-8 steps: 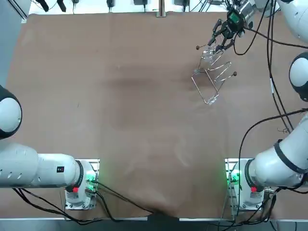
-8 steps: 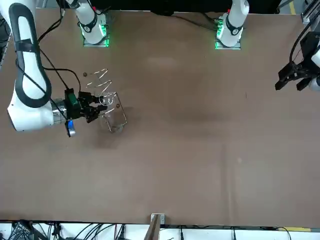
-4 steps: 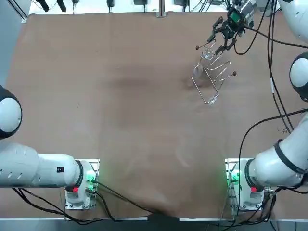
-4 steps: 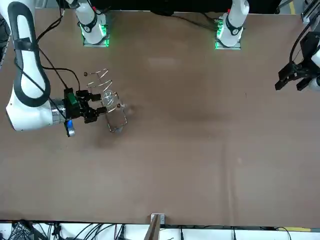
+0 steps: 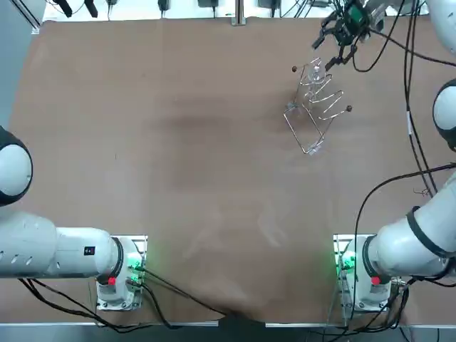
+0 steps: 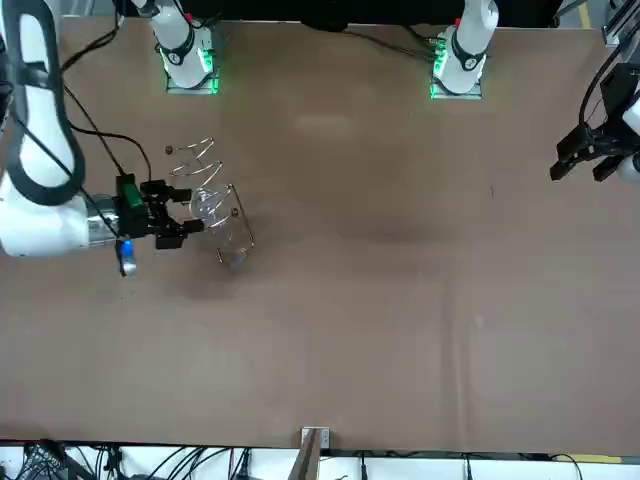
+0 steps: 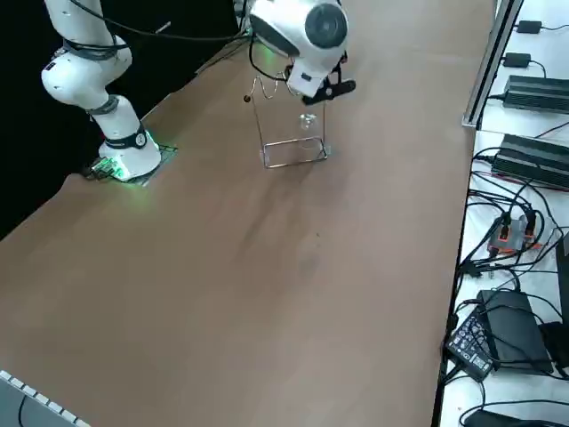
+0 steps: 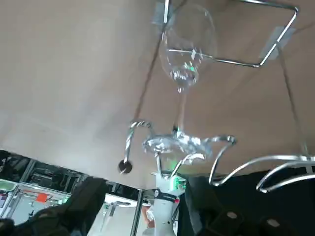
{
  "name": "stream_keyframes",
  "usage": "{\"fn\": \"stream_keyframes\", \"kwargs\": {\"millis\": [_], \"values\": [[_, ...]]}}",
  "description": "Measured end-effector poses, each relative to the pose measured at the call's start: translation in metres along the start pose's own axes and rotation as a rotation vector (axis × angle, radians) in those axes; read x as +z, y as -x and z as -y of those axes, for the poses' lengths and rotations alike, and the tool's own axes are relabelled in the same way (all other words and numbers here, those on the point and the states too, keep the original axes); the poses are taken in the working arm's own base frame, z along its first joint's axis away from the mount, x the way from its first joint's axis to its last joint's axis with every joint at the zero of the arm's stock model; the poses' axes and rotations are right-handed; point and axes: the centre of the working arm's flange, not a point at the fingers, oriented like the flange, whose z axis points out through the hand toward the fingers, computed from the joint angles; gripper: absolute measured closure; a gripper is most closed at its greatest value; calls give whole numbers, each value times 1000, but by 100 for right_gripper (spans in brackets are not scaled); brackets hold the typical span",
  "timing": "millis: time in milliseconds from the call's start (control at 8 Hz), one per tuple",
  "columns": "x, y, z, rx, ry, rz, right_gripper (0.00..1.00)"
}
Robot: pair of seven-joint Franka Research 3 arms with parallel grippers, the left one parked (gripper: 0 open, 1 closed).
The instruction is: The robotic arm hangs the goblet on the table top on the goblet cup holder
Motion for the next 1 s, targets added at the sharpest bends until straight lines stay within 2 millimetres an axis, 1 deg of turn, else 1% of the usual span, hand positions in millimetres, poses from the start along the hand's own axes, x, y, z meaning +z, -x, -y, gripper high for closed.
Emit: {"fn": "stream_keyframes", "kwargs": {"millis": [250,500,750,875,1000], "values": [[-35,15,4,-59,-33,-59,0],[-67,28,10,-201,10,-199,0],[-108,40,19,-412,92,-412,0],[-125,42,20,-510,158,-508,0],[-137,40,18,-603,260,-596,0]]}}
